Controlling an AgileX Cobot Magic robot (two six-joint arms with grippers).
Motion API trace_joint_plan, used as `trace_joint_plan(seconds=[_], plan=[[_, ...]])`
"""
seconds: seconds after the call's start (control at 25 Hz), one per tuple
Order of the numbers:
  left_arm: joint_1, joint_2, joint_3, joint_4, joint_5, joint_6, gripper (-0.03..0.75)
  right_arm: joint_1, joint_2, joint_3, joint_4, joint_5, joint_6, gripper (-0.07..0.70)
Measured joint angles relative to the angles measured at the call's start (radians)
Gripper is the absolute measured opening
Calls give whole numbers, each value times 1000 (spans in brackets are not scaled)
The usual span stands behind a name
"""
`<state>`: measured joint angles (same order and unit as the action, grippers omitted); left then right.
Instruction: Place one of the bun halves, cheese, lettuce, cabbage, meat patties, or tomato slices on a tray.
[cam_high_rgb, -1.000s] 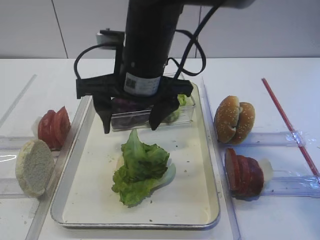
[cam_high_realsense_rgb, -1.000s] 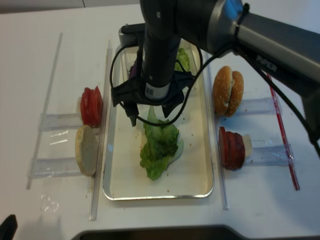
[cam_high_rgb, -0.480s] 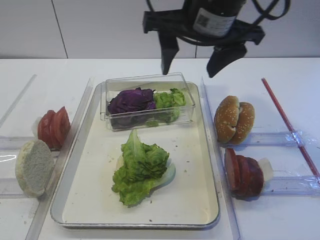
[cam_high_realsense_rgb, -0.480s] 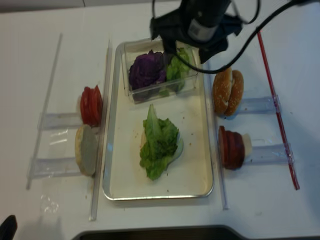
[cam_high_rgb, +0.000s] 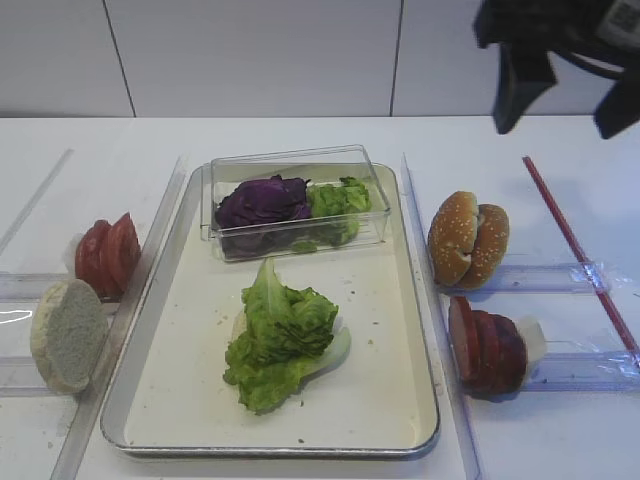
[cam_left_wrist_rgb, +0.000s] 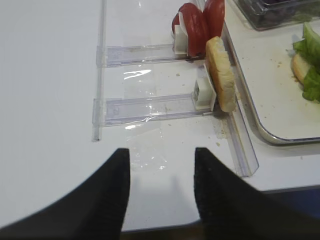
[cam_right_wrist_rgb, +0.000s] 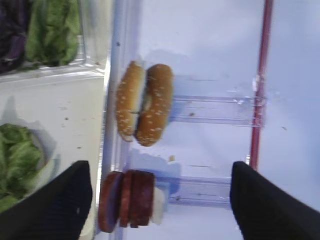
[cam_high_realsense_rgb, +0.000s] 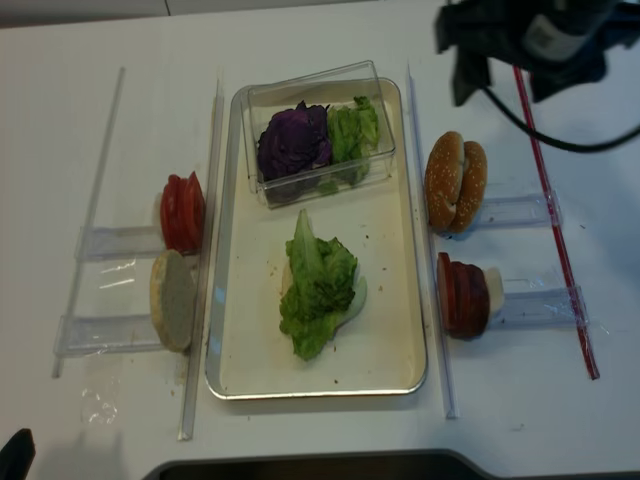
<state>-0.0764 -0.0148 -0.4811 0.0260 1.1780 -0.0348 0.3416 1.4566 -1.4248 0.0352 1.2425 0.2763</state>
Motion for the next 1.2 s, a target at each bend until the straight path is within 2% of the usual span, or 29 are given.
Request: trace_joint_plan(seconds=[0.2,0.28,0.4,0.72,1.2], plan=[[0,0,0,0,0,0,293,-130,-126,115,-47,3,-41,573],[0,0,0,0,0,0,293,-154,-167,148,-84,3,-49,573],[0,0,0,0,0,0,293,-159,-220,181,-120,7,-68,573],[0,0,0,0,0,0,293,-159,-363,236,-125,7,-107,573],[0,0,0,0,0,0,293,-160,-712,502,-35,15,-207,573]])
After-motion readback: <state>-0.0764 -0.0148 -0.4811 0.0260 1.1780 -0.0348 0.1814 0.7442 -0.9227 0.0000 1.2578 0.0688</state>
